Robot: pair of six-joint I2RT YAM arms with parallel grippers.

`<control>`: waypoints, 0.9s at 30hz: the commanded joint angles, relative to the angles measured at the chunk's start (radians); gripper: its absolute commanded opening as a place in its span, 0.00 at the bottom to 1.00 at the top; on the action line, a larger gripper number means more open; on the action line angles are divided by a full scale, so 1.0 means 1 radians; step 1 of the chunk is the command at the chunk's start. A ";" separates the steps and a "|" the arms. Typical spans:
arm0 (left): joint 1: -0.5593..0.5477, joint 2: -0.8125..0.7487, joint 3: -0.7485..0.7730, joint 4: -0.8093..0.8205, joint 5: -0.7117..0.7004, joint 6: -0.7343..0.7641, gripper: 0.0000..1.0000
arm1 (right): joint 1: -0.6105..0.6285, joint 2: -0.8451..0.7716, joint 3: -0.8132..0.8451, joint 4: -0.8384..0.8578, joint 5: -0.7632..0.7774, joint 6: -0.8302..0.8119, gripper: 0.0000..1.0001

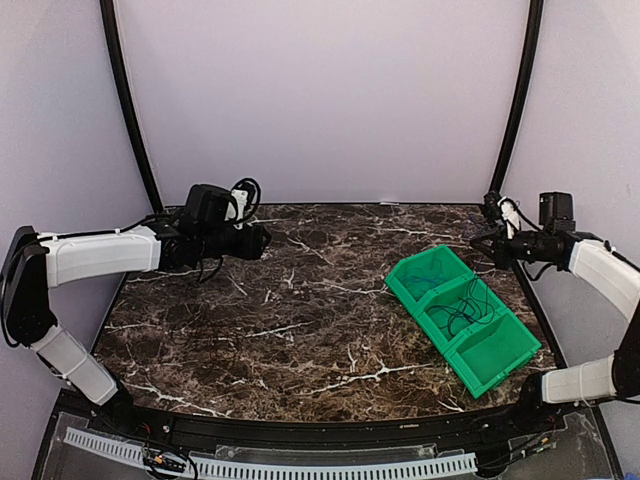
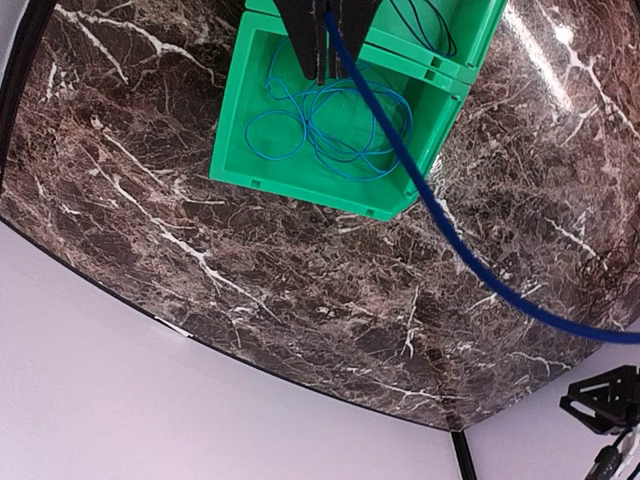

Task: Untangle the cables
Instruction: Place the untangled cable in the bin.

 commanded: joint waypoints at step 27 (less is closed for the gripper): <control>0.005 -0.001 0.030 -0.015 0.029 -0.008 0.60 | 0.065 0.170 -0.003 -0.422 0.334 -0.520 0.00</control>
